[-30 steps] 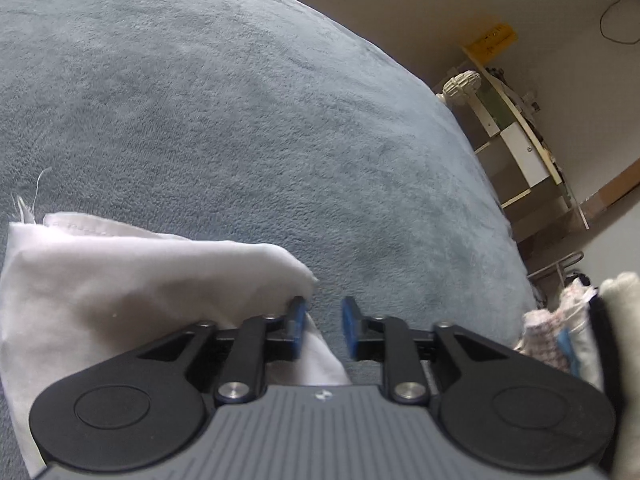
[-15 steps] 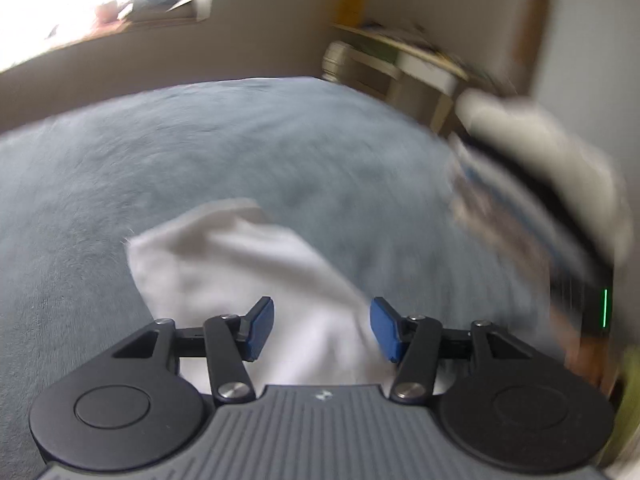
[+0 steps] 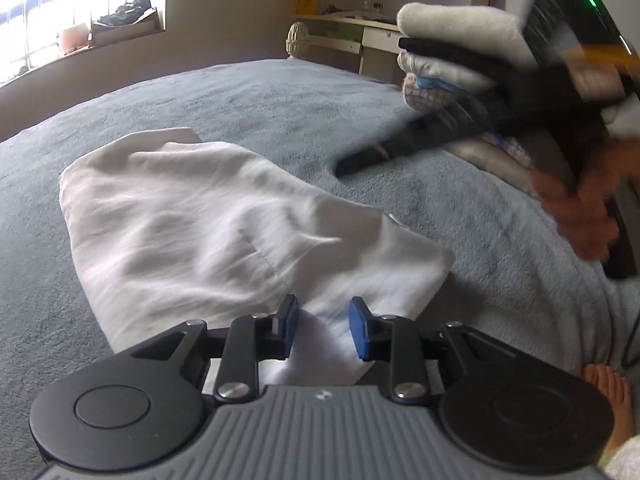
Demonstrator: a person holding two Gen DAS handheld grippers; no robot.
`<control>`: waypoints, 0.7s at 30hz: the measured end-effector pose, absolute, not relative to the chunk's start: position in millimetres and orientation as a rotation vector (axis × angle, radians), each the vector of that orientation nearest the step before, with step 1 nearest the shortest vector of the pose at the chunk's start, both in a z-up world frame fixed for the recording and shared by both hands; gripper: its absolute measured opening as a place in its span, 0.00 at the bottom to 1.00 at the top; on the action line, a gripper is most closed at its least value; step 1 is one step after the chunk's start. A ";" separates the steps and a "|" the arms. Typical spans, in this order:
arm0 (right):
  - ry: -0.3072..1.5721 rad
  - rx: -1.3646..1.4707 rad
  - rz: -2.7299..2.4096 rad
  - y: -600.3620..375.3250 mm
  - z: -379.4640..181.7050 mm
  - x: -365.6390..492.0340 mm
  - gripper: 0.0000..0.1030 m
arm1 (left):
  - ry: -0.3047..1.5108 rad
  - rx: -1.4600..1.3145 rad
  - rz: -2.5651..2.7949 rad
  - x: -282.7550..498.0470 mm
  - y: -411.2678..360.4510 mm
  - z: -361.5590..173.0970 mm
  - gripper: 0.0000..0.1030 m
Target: Fold clothes
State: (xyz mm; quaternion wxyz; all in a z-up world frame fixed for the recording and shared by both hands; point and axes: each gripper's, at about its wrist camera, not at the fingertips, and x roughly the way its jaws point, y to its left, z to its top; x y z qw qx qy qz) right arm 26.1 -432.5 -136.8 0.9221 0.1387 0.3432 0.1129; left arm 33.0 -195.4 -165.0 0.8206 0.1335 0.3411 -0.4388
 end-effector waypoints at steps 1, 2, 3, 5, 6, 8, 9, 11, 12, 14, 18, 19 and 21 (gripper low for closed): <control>0.699 0.261 0.232 -427.5 -132.2 36.2 0.07 | 0.724 0.279 -0.936 32.1 -195.4 -165.4 0.29; 0.697 0.237 0.242 -421.4 -129.3 47.8 0.07 | 0.722 0.273 -0.938 31.6 -195.4 -166.0 0.29; 0.700 0.217 0.251 -415.2 -130.1 60.6 0.07 | 0.723 0.267 -0.936 31.9 -195.7 -166.8 0.29; 0.725 0.193 0.249 -407.8 -139.0 86.8 0.07 | 0.724 0.254 -0.934 32.7 -196.1 -168.3 0.30; 0.753 0.197 0.231 -408.7 -148.3 100.2 0.07 | 0.729 0.241 -0.933 33.7 -196.0 -169.0 0.30; 0.810 0.205 0.196 -410.5 -166.8 127.0 0.05 | 0.736 0.217 -0.932 36.2 -195.1 -170.0 0.30; 0.833 0.208 0.179 -411.5 -174.3 137.3 0.03 | 0.739 0.209 -0.933 37.5 -194.7 -170.3 0.30; 0.830 0.215 0.140 -414.0 -173.4 144.2 0.06 | 0.747 0.195 -0.936 40.0 -193.7 -170.5 0.30; 0.816 0.232 0.138 -416.3 -167.3 144.4 0.06 | 0.752 0.184 -0.939 41.2 -192.8 -170.6 0.30; 0.779 0.251 0.167 -417.2 -153.6 144.1 0.06 | 0.760 0.166 -0.942 43.0 -191.2 -171.6 0.30; 0.775 0.248 0.223 -410.0 -143.5 166.2 0.06 | 0.758 0.166 -0.950 42.3 -190.6 -173.2 0.30; 0.785 0.242 0.225 -408.5 -146.5 177.8 0.06 | 0.756 0.169 -0.952 41.5 -190.6 -173.4 0.30; 0.808 0.240 0.220 -406.8 -155.1 202.5 0.06 | 0.750 0.174 -0.960 39.8 -190.5 -174.0 0.30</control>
